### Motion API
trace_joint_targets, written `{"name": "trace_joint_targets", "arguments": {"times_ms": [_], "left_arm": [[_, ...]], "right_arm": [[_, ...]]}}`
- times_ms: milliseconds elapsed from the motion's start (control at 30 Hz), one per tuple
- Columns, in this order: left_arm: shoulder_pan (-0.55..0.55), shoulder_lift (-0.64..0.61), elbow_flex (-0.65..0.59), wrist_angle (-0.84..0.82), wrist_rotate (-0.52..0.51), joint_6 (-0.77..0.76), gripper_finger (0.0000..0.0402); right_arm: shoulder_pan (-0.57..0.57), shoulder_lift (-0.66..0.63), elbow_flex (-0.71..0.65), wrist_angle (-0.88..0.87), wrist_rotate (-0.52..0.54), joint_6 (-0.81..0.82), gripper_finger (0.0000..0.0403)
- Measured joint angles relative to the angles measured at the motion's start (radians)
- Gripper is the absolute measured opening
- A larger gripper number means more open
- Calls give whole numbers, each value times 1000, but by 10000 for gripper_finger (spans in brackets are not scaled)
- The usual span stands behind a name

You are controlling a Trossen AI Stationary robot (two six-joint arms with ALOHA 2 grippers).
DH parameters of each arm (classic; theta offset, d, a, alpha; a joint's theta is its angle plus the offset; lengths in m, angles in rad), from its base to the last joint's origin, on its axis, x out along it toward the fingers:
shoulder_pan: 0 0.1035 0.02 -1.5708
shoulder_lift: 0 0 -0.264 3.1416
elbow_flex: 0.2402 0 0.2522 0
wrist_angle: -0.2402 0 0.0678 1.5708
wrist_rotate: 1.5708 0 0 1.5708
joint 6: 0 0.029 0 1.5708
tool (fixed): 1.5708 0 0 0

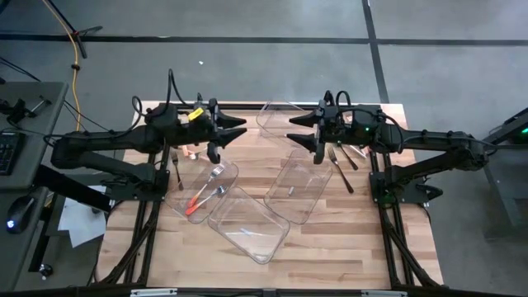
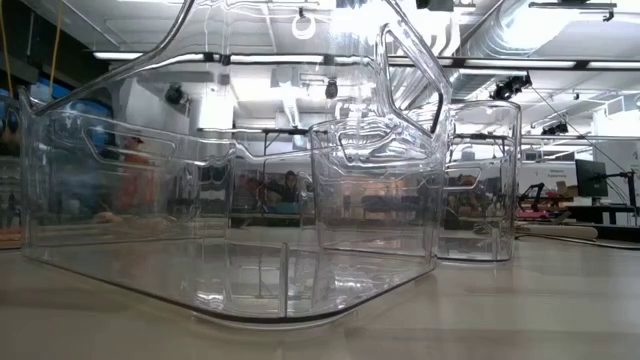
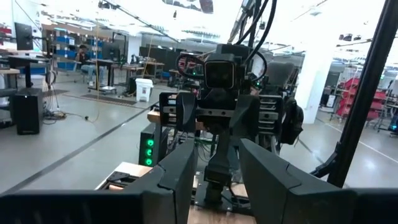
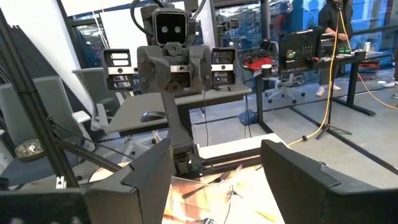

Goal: Sort silverware by color (type)
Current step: Put the orange fork into the middle left transparent bin

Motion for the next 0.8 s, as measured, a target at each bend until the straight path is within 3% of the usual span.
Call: {"name": "trace_joint_targets", "arguments": {"times_ms": [600,800], "left_arm": [[0,-3,0,-27,47,9,110],[0,-3,0,-79,47,17,42]], "right_arm": [[0,0,0,-1,0,-16,229],[0,0,0,-1,0,-16,229]]}}
